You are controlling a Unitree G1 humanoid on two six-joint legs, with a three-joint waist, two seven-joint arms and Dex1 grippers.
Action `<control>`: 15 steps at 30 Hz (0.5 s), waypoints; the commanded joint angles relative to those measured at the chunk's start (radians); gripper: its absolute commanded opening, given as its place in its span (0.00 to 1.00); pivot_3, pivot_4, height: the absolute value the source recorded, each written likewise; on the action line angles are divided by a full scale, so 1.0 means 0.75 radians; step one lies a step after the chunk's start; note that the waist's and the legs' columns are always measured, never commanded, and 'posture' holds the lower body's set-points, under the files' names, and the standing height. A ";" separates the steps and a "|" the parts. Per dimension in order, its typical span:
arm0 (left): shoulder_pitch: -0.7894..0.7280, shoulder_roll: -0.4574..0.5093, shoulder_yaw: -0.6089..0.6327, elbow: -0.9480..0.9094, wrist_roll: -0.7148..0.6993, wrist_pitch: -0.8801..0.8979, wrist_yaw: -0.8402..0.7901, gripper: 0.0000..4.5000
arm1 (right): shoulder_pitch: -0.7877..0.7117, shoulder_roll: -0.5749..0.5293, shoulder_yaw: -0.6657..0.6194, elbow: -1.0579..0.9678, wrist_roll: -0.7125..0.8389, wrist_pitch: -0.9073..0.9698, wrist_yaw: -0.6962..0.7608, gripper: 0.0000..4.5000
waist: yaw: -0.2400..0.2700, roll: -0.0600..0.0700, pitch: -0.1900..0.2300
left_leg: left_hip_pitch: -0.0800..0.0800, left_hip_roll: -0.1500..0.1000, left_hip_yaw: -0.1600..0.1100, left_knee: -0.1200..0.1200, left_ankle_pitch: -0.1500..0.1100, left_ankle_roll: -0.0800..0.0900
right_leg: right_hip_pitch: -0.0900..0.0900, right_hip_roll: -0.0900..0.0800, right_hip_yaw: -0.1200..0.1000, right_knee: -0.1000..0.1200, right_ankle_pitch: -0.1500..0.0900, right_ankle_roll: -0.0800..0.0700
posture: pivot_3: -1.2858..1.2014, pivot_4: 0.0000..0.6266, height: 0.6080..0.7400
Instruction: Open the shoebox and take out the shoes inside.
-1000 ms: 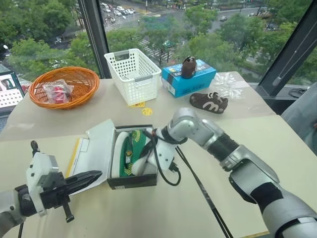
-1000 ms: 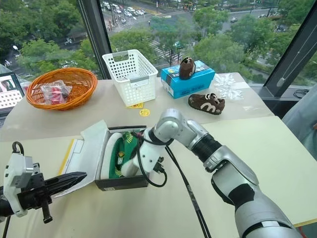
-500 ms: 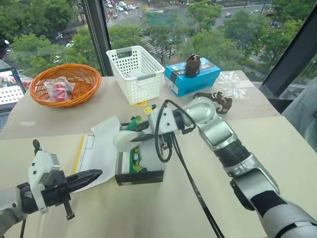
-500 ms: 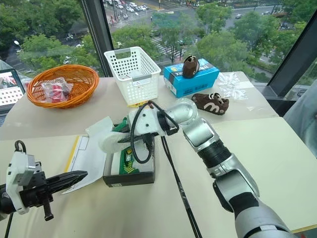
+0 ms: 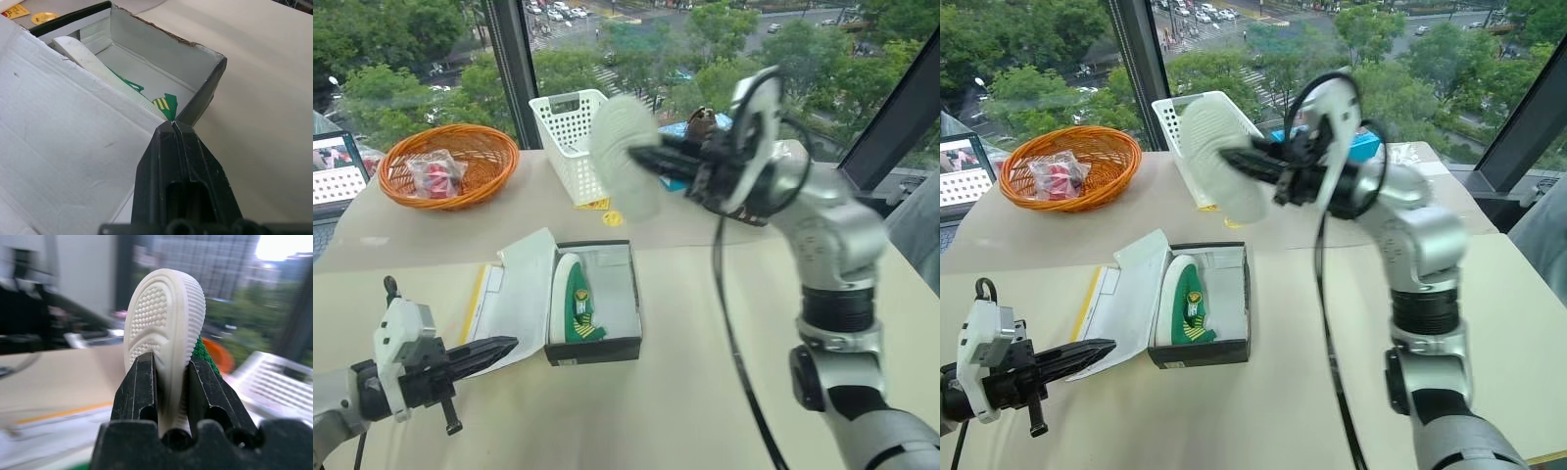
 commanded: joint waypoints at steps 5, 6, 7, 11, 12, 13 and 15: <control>-0.059 -0.002 -0.012 0.004 -0.039 0.018 0.033 0.00 | 0.275 -0.282 0.352 -0.098 -0.647 -0.144 -0.319 0.10 | -0.005 0.000 0.000 | 0.000 -0.001 0.002 0.001 0.000 0.000 | 0.000 0.002 0.001 0.000 -0.002 0.003 | 0.52 0.24 0.97; -0.069 -0.001 -0.020 0.005 -0.039 0.020 0.036 0.00 | 0.323 -0.282 0.399 -0.089 -0.730 -0.166 -0.378 0.10 | -0.008 0.000 0.000 | 0.000 -0.001 0.003 0.002 0.000 0.000 | 0.000 0.004 0.002 0.000 -0.002 0.003 | 0.52 0.24 0.97; -0.077 -0.002 -0.026 0.005 -0.039 0.023 0.037 0.00 | 0.356 -0.279 0.428 -0.083 -0.792 -0.182 -0.415 0.10 | -0.010 0.000 0.000 | 0.000 0.000 0.004 0.002 0.000 0.000 | 0.000 0.006 0.005 0.000 -0.002 0.003 | 0.52 0.24 0.97; -0.105 0.004 -0.045 0.009 -0.043 0.038 0.039 0.00 | 0.523 -0.327 0.593 0.029 -1.166 -0.305 -0.639 0.10 | -0.006 0.000 0.000 | 0.001 0.002 0.004 0.003 0.001 -0.001 | 0.000 0.011 0.009 0.002 -0.007 0.011 | 0.52 0.24 0.97; -0.105 0.004 -0.045 0.007 -0.045 0.039 0.038 0.00 | 0.548 -0.330 0.602 0.041 -1.203 -0.338 -0.659 0.10 | -0.005 0.000 0.000 | 0.000 0.002 0.005 0.003 0.001 -0.001 | 0.000 0.011 0.010 0.002 -0.007 0.011 | 0.52 0.24 0.97; -0.105 0.004 -0.044 0.006 -0.047 0.040 0.036 0.00 | 0.568 -0.333 0.617 0.053 -1.252 -0.362 -0.680 0.10 | -0.004 0.000 0.000 | 0.000 0.001 0.005 0.003 0.001 -0.001 | 0.000 0.011 0.010 0.001 -0.007 0.011 | 0.52 0.24 0.97; -0.103 0.006 -0.044 0.005 -0.047 0.038 0.030 0.00 | 0.626 -0.329 0.669 0.085 -1.342 -0.407 -0.701 0.10 | -0.004 0.000 0.000 | 0.000 0.001 0.005 0.004 0.001 -0.001 | 0.000 0.011 0.011 0.001 -0.007 0.011 | 0.52 0.24 0.97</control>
